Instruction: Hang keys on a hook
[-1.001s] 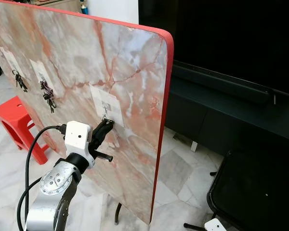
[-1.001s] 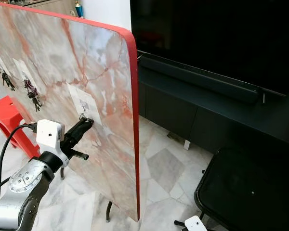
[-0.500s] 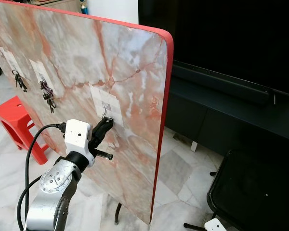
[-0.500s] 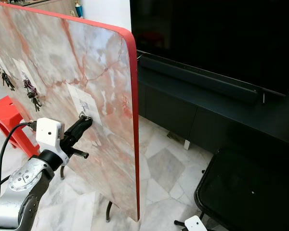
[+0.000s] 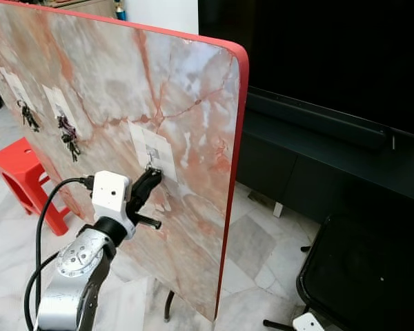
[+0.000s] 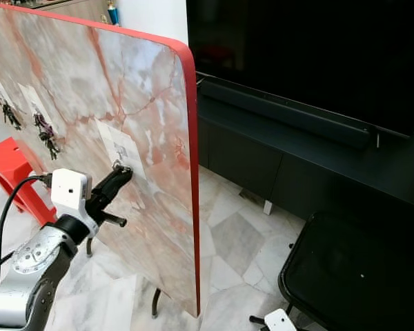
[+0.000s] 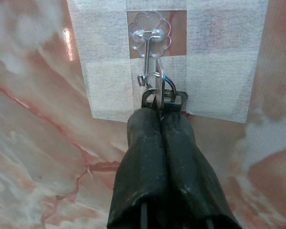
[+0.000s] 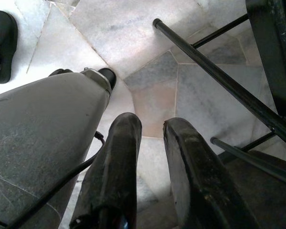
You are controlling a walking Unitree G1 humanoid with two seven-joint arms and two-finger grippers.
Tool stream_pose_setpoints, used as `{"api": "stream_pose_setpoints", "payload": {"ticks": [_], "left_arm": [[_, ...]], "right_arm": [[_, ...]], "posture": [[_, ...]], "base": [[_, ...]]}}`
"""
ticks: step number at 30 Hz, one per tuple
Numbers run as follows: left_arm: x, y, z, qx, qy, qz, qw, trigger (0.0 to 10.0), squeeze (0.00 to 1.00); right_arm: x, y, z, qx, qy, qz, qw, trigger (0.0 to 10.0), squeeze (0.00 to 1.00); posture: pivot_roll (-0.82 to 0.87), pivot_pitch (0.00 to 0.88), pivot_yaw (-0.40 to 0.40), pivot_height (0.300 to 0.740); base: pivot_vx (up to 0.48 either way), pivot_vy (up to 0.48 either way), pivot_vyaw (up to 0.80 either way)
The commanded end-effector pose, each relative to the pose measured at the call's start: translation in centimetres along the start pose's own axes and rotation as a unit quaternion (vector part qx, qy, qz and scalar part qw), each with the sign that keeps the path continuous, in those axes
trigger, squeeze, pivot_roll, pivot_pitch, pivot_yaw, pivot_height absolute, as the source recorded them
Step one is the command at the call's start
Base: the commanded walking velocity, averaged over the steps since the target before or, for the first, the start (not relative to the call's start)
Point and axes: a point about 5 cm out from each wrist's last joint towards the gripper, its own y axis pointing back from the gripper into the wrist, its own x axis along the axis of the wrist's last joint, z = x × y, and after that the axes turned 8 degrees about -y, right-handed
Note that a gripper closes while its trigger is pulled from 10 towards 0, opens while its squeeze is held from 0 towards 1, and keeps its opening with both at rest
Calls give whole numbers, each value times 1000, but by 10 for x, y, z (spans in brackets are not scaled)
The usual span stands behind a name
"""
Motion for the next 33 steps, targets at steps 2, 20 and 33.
{"api": "stream_pose_setpoints", "payload": {"ticks": [2,20,33], "left_arm": [[4,-2,-5,7,0,8,1000,10000,0],[-1,1,-7,14,9,-2,1000,10000,0],[-6,8,-13,29,17,-12,999,10000,0]], "right_arm": [[2,0,0,-1,3,4,1000,10000,0],[2,0,0,-4,3,4,1000,10000,0],[2,0,0,-5,6,5,1000,10000,0]], "posture": [[31,0,-23,740],[31,0,-22,740],[34,0,-25,740]], "base": [[0,0,0],[0,0,0],[0,0,0]]}}
